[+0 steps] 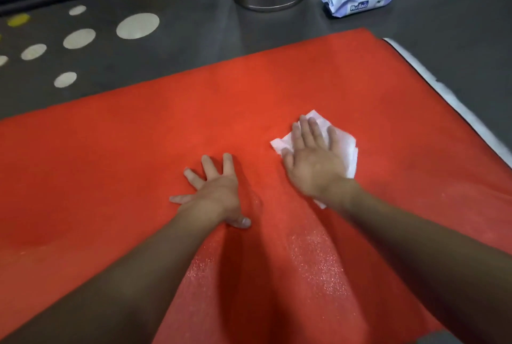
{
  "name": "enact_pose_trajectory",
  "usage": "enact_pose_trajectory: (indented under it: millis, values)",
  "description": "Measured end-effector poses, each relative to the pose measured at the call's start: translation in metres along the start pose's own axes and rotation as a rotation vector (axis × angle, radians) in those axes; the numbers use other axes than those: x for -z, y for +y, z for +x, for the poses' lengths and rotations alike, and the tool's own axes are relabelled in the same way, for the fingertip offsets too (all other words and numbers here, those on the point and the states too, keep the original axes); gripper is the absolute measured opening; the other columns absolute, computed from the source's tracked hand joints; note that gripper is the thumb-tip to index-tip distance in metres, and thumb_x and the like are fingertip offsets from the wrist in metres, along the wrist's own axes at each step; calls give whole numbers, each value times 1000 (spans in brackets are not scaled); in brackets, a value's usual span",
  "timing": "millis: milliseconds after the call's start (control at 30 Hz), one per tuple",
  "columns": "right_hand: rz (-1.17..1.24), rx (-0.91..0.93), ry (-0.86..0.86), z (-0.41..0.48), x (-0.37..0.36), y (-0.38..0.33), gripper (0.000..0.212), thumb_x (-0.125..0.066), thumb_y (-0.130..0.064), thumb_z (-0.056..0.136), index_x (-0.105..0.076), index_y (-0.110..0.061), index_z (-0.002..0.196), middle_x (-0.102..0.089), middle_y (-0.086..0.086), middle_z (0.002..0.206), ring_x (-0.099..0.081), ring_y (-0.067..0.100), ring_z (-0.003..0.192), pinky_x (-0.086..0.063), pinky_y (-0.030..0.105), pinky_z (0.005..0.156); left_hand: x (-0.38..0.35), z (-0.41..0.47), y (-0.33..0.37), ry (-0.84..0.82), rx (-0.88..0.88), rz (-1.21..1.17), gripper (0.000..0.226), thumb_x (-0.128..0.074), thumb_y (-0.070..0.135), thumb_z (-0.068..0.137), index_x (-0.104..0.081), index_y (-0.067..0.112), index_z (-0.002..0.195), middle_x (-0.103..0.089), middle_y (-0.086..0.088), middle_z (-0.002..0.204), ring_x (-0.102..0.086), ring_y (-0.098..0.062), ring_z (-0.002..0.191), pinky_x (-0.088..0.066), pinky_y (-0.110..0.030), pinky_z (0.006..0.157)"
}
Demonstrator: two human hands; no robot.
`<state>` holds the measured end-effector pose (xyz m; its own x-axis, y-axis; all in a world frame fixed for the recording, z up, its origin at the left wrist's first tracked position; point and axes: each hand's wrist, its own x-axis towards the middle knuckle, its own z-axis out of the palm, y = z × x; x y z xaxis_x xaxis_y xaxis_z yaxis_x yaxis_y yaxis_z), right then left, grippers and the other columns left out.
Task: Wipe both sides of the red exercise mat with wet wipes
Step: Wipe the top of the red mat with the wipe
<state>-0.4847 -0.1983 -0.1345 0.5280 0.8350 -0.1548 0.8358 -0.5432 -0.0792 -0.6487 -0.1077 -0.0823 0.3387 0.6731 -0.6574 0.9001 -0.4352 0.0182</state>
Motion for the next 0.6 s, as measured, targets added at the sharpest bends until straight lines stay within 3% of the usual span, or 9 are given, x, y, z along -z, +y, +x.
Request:
enact_pose_trajectory:
  millis: [67, 133, 167, 300, 367, 400, 500, 533, 600]
  values:
    - [2, 171, 23, -14, -6, -21, 70, -4, -51, 98, -3, -13, 158, 7, 7, 166, 12, 20, 152, 9, 50, 120, 11, 6, -1, 16, -15, 17, 140, -93, 47, 55, 6, 33, 152, 13, -12, 157, 8, -52, 144, -20, -73, 108]
    - [20, 372, 18, -17, -4, -12, 75, -3, -56, 95, -10, -18, 158, -1, 4, 166, 6, 17, 152, 8, 46, 121, 26, 16, -6, 107, -4, -56, 114, -90, 54, 54, -22, 37, 144, -10, -8, 153, -9, -44, 144, -26, -66, 108]
    - [34, 406, 20, -8, -1, 0, 76, -3, -57, 93, -13, -20, 158, -4, 3, 166, 2, 15, 153, 7, 44, 122, 33, 22, -8, 156, 4, -84, 110, -89, 56, 56, -25, 39, 143, -12, -8, 154, -10, -40, 144, -26, -67, 108]
    - [31, -5, 2, 26, 8, 16, 69, -6, -50, 98, -4, -16, 159, 6, 5, 166, 12, 18, 152, 9, 47, 121, 42, 39, -8, 92, -49, -15, 135, -86, 53, 63, 14, 40, 152, 26, -3, 161, 18, -34, 149, -12, -75, 109]
    - [19, 12, 6, 18, 2, -14, 68, -8, -48, 101, 1, -12, 158, 10, 7, 165, 16, 23, 151, 10, 51, 120, 45, 51, -5, 65, -36, 25, 134, -87, 53, 62, 8, 36, 154, 16, -8, 162, 7, -41, 149, -15, -69, 112]
    - [20, 124, 23, 11, -2, -24, 69, -8, -50, 100, -1, -13, 158, 8, 8, 165, 14, 23, 151, 10, 52, 120, 50, 58, -4, 90, -23, 6, 127, -86, 55, 61, -3, 35, 155, 3, -10, 161, -4, -43, 148, -19, -65, 114]
    - [55, 385, 27, 16, 3, -7, 76, -3, -57, 93, -12, -20, 158, -4, 4, 166, 3, 16, 153, 8, 44, 122, 65, 78, -7, 389, 14, -231, 63, -60, 46, 83, -43, 34, 142, -28, -7, 148, -25, -36, 141, -25, -62, 112]
    - [62, 349, 29, 30, 6, 5, 76, -1, -57, 92, -12, -21, 158, -4, 2, 166, 3, 15, 152, 8, 42, 121, 63, 85, -8, 473, 12, -262, 55, -52, 44, 89, -42, 34, 142, -26, -5, 152, -21, -33, 144, -21, -66, 112]
    - [50, 103, 25, 52, 10, 18, 71, -2, -52, 95, -5, -18, 158, 3, 2, 166, 9, 14, 152, 9, 43, 121, 51, 92, -5, 486, 14, -208, 59, -34, 50, 97, -21, 36, 153, -5, 2, 164, -2, -29, 151, -8, -72, 111]
